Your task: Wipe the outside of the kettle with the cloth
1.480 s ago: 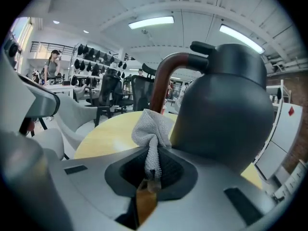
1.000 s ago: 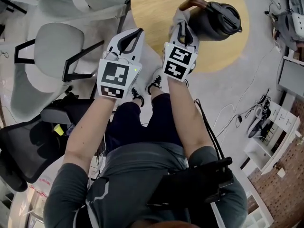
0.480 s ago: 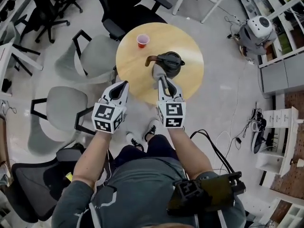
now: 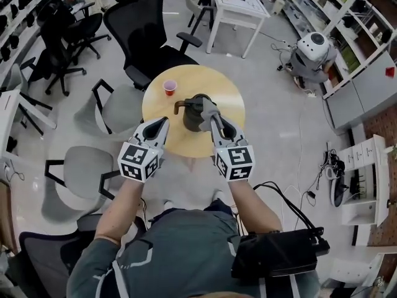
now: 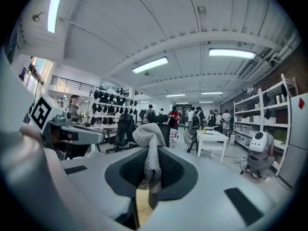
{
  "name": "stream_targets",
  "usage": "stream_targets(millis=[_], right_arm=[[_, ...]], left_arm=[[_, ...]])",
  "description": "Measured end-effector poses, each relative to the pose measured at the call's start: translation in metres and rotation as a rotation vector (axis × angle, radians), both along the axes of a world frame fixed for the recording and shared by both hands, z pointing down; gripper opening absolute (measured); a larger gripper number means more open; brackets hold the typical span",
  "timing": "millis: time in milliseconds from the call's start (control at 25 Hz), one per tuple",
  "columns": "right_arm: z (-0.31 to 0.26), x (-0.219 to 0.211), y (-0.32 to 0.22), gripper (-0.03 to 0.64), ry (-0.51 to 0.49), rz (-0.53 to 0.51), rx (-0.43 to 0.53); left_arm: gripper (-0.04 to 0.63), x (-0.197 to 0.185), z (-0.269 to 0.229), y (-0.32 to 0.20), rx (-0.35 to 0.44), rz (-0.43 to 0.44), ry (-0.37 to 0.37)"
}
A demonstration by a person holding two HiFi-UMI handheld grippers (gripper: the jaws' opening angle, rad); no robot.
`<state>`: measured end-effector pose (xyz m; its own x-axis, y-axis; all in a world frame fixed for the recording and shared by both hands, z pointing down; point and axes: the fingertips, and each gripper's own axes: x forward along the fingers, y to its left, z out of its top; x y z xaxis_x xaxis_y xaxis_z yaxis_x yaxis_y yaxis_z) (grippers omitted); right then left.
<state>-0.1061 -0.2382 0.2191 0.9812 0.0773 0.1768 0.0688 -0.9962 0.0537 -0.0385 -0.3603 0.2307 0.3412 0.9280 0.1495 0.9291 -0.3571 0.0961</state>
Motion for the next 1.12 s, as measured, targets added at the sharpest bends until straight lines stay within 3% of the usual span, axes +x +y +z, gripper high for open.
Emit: stream_targets(millis=[320, 520, 720, 920, 1120], right_arm=[[-0.061, -0.03, 0.046, 0.052, 0.067, -0.069, 0.023], [-0.079, -0.045, 0.097, 0.052, 0.079, -0.065, 0.047], [-0.096, -0.057, 0.12, 0.052, 0.12, -0.087, 0.017], [-0.127, -0.067, 0.15, 0.052, 0.171, -0.135, 0.049], [-0.147, -0.079, 0.189, 0.052, 0.198, -0.12, 0.04]], left_arm=[[0.008, -0.011, -0.048, 0.027, -0.014, -0.044, 0.042], [0.008, -0.024, -0.073, 0.061, -0.01, -0.054, 0.124], [0.008, -0.028, -0.087, 0.063, -0.063, -0.1, 0.131], [0.008, -0.027, -0.113, 0.066, -0.087, -0.183, 0.157], [0.008, -0.034, -0.127, 0.086, -0.074, -0.223, 0.175]])
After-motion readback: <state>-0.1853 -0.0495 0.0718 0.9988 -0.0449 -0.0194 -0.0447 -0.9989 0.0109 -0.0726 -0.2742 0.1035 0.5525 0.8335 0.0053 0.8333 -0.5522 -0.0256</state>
